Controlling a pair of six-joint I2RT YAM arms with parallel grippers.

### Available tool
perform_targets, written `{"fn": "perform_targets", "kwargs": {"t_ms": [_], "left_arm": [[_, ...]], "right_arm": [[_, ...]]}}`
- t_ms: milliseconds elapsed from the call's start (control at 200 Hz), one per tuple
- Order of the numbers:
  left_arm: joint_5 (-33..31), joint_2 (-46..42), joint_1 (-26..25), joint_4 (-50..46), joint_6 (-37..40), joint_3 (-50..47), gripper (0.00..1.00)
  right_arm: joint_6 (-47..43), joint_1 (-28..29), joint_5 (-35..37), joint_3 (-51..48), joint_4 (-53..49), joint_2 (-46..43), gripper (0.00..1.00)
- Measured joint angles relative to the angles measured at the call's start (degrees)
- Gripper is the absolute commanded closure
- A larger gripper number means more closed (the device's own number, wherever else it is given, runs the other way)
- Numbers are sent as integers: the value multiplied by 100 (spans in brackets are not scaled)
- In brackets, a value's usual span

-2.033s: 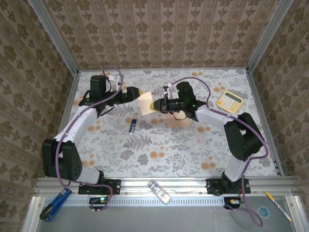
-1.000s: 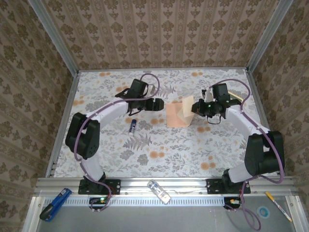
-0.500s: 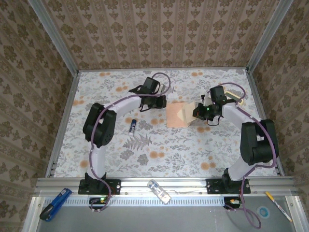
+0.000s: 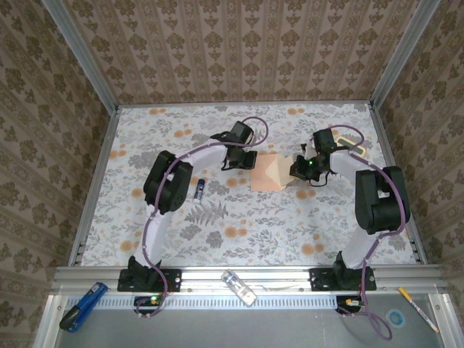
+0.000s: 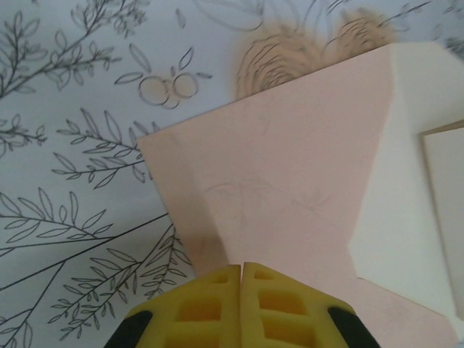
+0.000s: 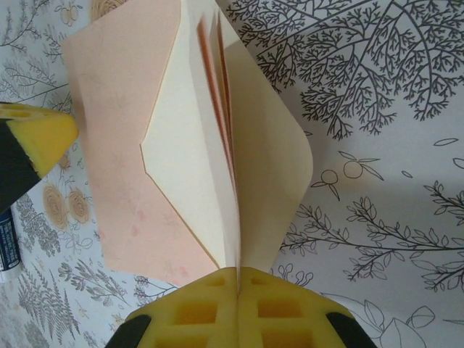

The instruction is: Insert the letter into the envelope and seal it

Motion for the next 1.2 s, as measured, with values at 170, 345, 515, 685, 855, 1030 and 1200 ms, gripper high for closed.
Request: {"fn": "perform_targets", "kwargs": {"t_ms": [170, 345, 515, 685, 855, 1030, 1200], "left_arm": [[-140, 39, -28, -90, -2, 0, 100], [-208, 44, -63, -85, -20, 0, 100], [-199, 63, -70, -55, -20, 2, 100], [-195, 72, -72, -33, -42, 2, 100], [-195, 85, -105, 46, -111, 2, 100], [-177, 109, -164, 155, -223, 2, 100], [-175, 116, -188, 195, -302, 2, 100]], "right_arm": [[2, -4, -17, 44, 42, 138, 100], [4, -7, -20, 63, 129, 260, 100], [2, -17, -42, 74, 170, 315, 100], [11, -20, -142, 120, 240, 439, 100], [92, -22, -275, 122, 354, 577, 100], [157, -20, -369, 122, 494, 634, 100], [254, -15, -407, 122, 605, 634, 100]]}}
